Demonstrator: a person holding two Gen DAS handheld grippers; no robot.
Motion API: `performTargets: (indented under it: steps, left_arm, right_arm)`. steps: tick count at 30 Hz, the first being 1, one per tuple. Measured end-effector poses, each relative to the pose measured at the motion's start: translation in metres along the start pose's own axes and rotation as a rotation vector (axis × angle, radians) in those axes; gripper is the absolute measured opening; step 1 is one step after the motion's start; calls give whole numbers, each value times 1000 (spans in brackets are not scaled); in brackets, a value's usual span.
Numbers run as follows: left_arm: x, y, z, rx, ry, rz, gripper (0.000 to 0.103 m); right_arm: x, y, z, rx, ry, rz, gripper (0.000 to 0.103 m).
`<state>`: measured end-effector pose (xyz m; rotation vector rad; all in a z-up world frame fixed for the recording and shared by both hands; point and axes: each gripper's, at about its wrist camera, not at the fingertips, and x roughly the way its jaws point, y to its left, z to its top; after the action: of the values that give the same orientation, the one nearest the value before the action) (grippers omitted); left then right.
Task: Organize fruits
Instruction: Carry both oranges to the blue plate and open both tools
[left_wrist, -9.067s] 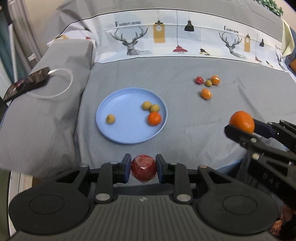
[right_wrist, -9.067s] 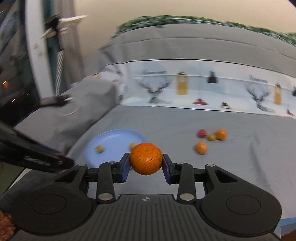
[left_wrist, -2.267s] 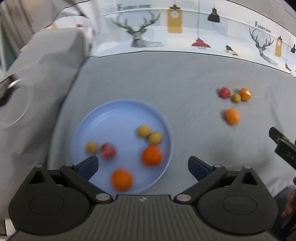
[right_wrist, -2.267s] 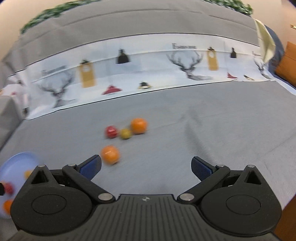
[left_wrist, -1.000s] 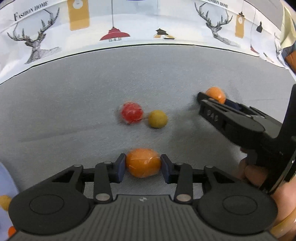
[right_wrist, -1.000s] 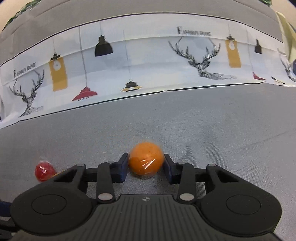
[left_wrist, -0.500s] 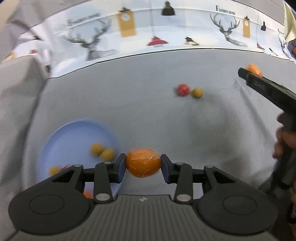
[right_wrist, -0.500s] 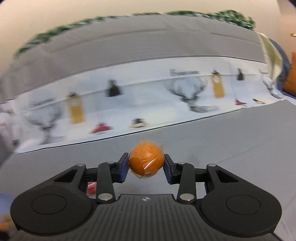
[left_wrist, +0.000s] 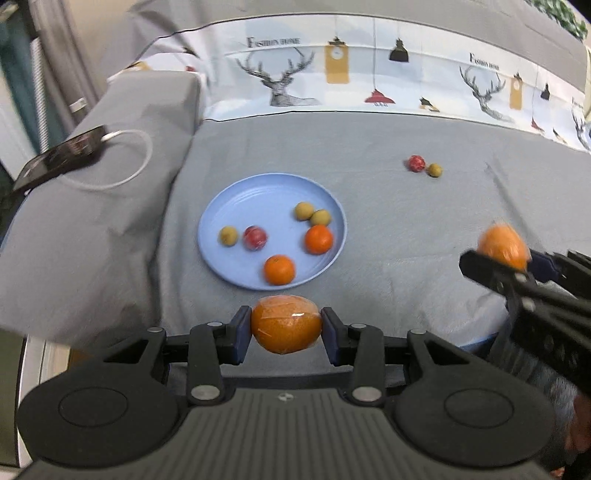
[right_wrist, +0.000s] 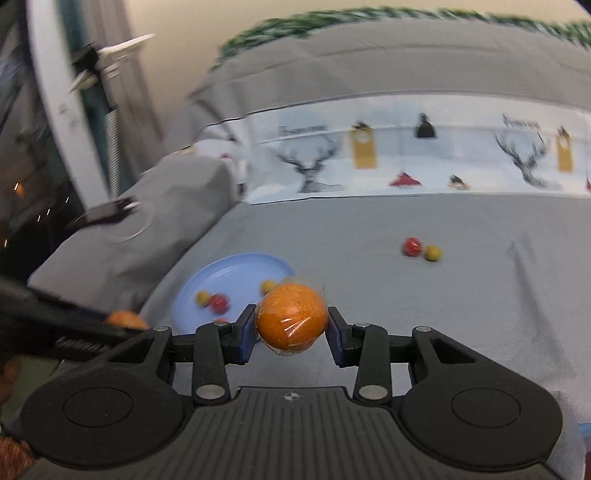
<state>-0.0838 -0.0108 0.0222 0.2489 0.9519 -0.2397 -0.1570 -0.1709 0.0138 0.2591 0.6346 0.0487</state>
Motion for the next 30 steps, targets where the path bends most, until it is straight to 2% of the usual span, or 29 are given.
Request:
performTargets:
  steps: [4,11,30]
  left_arm:
    - [-11,12,-15,-28,-18,2,44]
    - [-22,23,-25,-66,-51,-16,44]
    - [-23,42,-21,-106,-70,-20,44]
  right_arm:
    - [-20,32,-8,-86,2,12,41]
    - [-26,61,-16,-200,24,3,41]
    - [-19,84,-13,-285,48,4,41]
